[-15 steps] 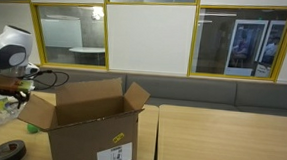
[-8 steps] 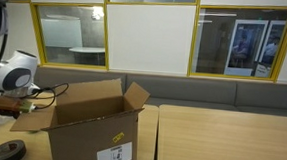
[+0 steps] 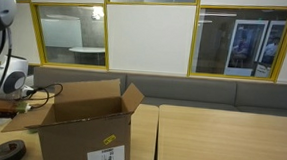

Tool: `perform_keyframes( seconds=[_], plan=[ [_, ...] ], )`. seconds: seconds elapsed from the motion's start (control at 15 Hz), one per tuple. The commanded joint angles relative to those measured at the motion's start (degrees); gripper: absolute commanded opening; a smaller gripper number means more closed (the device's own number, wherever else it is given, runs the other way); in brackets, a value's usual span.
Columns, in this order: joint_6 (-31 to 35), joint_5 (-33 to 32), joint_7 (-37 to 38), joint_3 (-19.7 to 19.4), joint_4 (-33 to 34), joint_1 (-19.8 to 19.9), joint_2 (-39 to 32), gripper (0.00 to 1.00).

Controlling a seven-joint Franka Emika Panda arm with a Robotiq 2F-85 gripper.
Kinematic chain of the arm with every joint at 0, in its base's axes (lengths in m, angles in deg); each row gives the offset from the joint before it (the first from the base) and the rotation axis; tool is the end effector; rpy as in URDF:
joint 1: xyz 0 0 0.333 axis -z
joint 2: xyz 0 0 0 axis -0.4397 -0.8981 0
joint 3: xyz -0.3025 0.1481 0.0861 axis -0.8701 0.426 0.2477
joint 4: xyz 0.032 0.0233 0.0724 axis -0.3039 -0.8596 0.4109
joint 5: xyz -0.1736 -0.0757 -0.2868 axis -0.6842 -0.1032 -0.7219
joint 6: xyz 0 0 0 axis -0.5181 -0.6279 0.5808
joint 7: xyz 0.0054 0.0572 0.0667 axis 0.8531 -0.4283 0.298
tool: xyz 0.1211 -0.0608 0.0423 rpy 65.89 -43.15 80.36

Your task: Pick up the masking tape, the green object and the shifting spanner from the table and put them in the carton box, then push the box to the left

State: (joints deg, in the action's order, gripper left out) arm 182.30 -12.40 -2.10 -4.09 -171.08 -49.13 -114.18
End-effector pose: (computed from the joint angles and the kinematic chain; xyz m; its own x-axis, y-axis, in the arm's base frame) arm 0.4785 0.4336 0.2266 0.7469 0.6633 0.0472 0.6426 -0.7016 -0.3079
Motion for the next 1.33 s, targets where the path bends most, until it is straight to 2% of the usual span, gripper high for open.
perform_keyframes(
  seconds=[0.0,0.2,0.33,0.8,1.07,1.27],
  plan=[
    [-4.63,-3.47,2.05,-0.5,7.14,-2.17,-0.86,1.0],
    [-8.69,-12.14,5.92,-5.38,9.76,-6.72,0.39,1.0],
    [-9.95,-18.19,7.71,-7.79,10.1,-9.14,-1.29,1.0],
    [-13.32,-37.65,15.7,-17.27,4.94,-16.11,-4.76,1.0],
    [-16.4,-47.85,20.53,-22.33,2.14,-18.44,-6.33,1.0],
    [-20.42,-55.69,25.79,-24.57,0.36,-18.45,-6.79,1.0]
  ],
)
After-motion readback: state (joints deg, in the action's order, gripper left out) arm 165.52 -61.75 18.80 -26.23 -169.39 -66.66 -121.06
